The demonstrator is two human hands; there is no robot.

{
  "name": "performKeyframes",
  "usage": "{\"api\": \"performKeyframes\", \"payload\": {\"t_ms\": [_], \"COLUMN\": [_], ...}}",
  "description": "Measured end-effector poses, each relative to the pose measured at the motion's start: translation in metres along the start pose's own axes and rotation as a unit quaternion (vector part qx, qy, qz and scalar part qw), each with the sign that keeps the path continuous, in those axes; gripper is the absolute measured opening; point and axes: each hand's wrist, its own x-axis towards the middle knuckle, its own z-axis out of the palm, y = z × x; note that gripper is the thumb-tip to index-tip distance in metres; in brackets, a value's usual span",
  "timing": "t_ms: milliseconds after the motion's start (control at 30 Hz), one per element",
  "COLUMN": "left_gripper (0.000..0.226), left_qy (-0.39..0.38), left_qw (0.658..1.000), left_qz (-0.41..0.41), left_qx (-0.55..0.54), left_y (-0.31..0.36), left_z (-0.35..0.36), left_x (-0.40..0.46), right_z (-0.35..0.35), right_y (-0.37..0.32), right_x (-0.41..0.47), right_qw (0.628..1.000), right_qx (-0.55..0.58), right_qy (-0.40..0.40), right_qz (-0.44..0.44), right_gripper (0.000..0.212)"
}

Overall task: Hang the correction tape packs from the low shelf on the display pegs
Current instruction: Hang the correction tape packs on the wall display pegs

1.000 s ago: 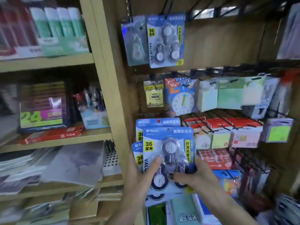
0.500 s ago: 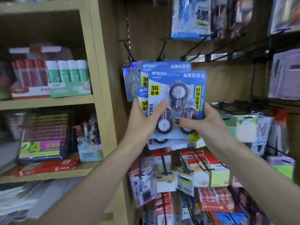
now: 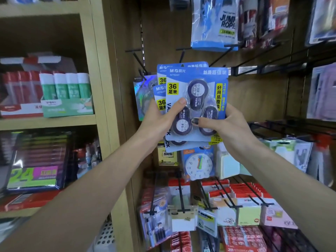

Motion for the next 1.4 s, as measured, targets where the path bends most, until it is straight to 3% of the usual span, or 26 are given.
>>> {"api": "performKeyframes", "payload": {"t_ms": [133, 467, 600, 767, 833, 900, 1000, 1033, 1133, 1200, 1267, 1400], "left_gripper": [0.034, 0.037, 0.067, 0.093, 0.114, 0.110, 0.125, 0.120, 0.068, 0.048, 0.049, 0.080], "left_qy": [0.003, -0.006, 0.011, 0.015, 0.017, 0.028, 0.028, 0.030, 0.037, 0.031, 0.033, 0.051], "left_qw": [1.000, 1.000, 0.997, 0.973, 0.967, 0.964, 0.954, 0.954, 0.959, 0.959, 0.962, 0.975], "left_qz": [0.000, -0.017, -0.075, -0.225, -0.253, -0.262, -0.293, -0.294, -0.280, -0.281, -0.270, -0.216], "left_qx": [0.001, 0.000, -0.010, -0.040, -0.036, -0.039, -0.049, -0.048, -0.028, -0.016, -0.018, -0.031], "left_y": [-0.003, 0.001, 0.000, -0.003, -0.007, -0.008, -0.007, -0.005, 0.002, 0.007, 0.007, -0.007], "left_z": [-0.001, -0.005, -0.005, -0.006, -0.006, -0.006, -0.009, -0.009, -0.009, -0.007, -0.006, -0.007], "left_x": [0.004, 0.003, 0.012, 0.025, 0.031, 0.038, 0.049, 0.049, 0.045, 0.045, 0.044, 0.039], "right_z": [-0.001, 0.003, 0.004, 0.004, 0.006, 0.009, 0.012, 0.014, 0.015, 0.013, 0.010, 0.005], "right_y": [-0.001, -0.007, -0.007, 0.007, 0.013, 0.015, 0.014, 0.011, 0.005, 0.006, 0.009, 0.016], "right_x": [0.002, 0.000, 0.009, 0.034, 0.047, 0.059, 0.076, 0.078, 0.083, 0.083, 0.082, 0.072], "right_qw": [1.000, 0.999, 0.998, 0.992, 0.986, 0.980, 0.976, 0.975, 0.972, 0.971, 0.971, 0.976], "right_qx": [-0.003, 0.019, 0.039, 0.052, 0.034, 0.031, 0.019, 0.016, 0.017, 0.020, 0.011, -0.006], "right_qy": [0.000, -0.016, -0.031, -0.036, -0.049, -0.052, -0.047, -0.049, -0.052, -0.060, -0.073, -0.080], "right_qz": [0.002, 0.021, 0.042, 0.110, 0.156, 0.192, 0.214, 0.218, 0.229, 0.232, 0.226, 0.201], "right_gripper": [0.041, 0.042, 0.040, 0.032, 0.046, 0.064, 0.072, 0.069, 0.048, 0.041, 0.037, 0.051]}}
